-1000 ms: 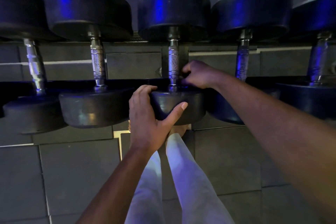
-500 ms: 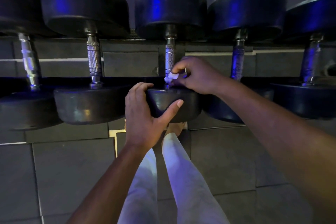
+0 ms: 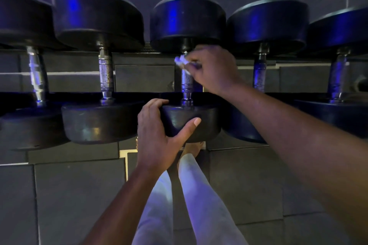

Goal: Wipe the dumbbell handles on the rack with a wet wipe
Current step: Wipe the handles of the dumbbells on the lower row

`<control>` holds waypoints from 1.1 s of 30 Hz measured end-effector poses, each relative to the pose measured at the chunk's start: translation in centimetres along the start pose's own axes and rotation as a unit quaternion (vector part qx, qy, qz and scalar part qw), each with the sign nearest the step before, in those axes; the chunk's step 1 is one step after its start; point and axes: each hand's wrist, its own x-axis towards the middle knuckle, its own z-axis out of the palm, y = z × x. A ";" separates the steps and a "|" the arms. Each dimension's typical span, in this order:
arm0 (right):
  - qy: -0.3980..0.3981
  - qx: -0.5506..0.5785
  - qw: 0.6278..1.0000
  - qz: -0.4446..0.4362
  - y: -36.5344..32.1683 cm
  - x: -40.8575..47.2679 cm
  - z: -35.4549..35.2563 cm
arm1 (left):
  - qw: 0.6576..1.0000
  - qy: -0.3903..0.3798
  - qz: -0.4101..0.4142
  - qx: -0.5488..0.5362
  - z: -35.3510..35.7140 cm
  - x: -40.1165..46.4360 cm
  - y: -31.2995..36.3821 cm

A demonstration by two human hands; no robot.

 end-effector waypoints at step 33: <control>-0.062 0.480 0.724 0.491 -1.4 1.9 1.8 | 1.000 -0.005 -0.006 -0.017 0.0 0.0 -0.2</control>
